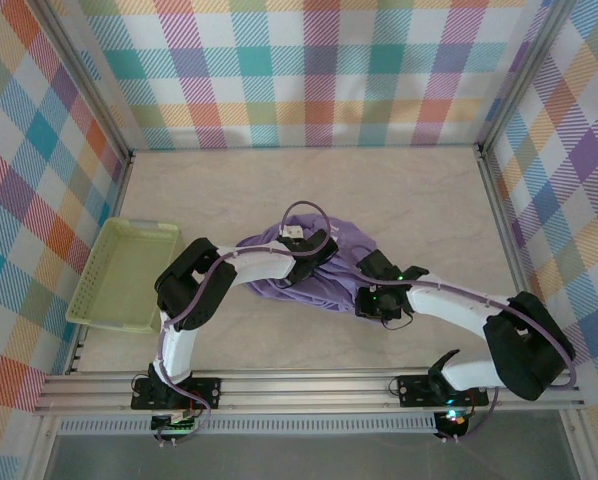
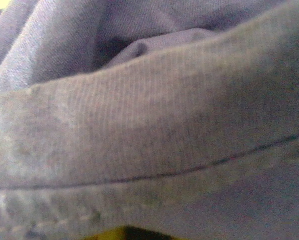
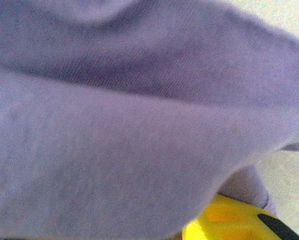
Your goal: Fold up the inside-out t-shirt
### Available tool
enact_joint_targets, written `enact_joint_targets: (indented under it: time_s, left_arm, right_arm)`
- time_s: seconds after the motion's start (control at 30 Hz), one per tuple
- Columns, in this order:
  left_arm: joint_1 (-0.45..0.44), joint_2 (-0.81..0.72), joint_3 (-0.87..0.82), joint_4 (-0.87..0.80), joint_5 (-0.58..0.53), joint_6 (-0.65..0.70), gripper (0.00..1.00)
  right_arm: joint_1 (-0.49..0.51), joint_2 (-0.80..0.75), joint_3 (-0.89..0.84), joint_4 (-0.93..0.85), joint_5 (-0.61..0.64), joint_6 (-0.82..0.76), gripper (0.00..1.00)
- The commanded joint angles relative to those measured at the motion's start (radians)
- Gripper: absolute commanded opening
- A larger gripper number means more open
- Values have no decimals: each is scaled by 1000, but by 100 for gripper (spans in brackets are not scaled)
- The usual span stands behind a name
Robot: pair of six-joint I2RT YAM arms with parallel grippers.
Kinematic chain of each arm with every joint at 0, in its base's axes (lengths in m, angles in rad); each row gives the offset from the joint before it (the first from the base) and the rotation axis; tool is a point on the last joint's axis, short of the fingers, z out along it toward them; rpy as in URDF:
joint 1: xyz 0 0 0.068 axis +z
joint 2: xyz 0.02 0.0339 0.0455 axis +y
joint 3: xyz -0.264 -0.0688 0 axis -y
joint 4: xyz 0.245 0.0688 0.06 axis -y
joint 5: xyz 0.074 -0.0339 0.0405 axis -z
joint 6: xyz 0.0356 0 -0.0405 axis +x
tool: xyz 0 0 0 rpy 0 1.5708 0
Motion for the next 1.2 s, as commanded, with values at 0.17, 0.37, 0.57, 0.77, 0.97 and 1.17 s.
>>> enact_joint_targets:
  time_s: [0.17, 0.37, 0.57, 0.77, 0.97, 1.17]
  left_arm:
    - [-2, 11, -17, -53, 43, 1, 27]
    - [-2, 11, -21, -54, 41, 1, 27]
    - [-3, 20, -13, -56, 39, -1, 27]
    - [-2, 25, -9, -62, 38, -2, 27]
    - [-3, 22, -13, -56, 48, -3, 27]
    - [-2, 13, -21, -60, 43, -2, 27]
  right_arm:
    - [18, 26, 8, -52, 100, 27, 28]
    - [25, -8, 29, -68, 123, -1, 11]
    - [52, -74, 8, -106, 148, 5, 0]
    - [61, -176, -34, -101, 150, 15, 0]
    - [58, -127, -18, -28, 137, -10, 3]
    - [59, -52, 21, -11, 129, -11, 0]
